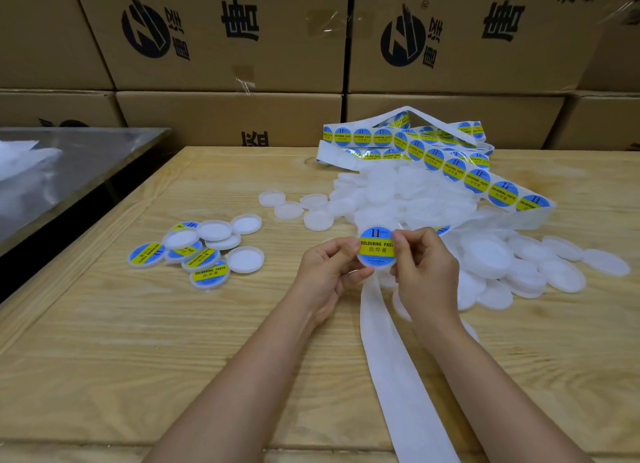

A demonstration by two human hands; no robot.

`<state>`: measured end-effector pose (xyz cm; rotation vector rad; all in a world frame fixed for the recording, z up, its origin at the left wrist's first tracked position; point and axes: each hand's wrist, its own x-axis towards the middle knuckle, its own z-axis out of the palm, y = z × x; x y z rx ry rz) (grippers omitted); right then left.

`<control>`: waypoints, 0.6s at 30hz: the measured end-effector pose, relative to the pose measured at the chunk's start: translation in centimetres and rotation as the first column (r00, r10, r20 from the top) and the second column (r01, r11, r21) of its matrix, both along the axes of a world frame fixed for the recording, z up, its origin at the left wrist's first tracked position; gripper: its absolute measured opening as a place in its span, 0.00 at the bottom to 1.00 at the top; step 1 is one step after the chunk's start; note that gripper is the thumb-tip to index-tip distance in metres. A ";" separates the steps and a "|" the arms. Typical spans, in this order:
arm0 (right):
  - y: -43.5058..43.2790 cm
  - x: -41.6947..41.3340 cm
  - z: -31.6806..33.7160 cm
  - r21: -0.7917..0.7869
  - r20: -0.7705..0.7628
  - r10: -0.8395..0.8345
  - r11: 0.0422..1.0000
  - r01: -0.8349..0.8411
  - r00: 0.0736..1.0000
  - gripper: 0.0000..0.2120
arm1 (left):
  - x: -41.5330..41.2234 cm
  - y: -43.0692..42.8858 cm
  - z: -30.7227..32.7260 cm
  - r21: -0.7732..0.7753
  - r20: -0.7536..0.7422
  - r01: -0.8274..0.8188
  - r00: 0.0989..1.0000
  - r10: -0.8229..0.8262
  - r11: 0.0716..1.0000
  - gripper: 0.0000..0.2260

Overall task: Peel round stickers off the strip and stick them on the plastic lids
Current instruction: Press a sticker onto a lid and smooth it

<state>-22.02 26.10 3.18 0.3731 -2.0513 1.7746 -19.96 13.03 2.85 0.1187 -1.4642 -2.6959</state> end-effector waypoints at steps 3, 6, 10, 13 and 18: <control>-0.2 0.2 -0.2 -0.008 -0.008 -0.047 0.999 0.047 0.999 0.10 | 0.1 0.2 0.1 -0.045 0.006 -0.012 1.000 0.012 0.999 0.06; -0.4 0.4 -0.2 0.016 -0.017 -0.055 0.998 0.055 0.998 0.11 | 0.1 0.4 0.1 -0.119 -0.018 -0.035 0.999 0.033 0.992 0.04; -0.6 0.2 -0.2 0.079 0.042 -0.010 0.997 0.006 0.999 0.15 | 0.2 0.5 0.1 -0.161 -0.034 -0.045 0.999 0.040 0.986 0.06; -0.5 0.2 -0.3 0.130 0.049 0.015 0.991 -0.022 0.999 0.15 | 0.2 0.1 0.2 -0.120 0.006 -0.042 0.999 0.043 0.992 0.06; 0.0 0.1 -0.5 0.198 -0.064 -0.089 0.975 0.100 0.994 0.08 | -0.2 -0.6 0.6 -0.217 -0.017 -0.198 0.980 0.200 0.956 0.07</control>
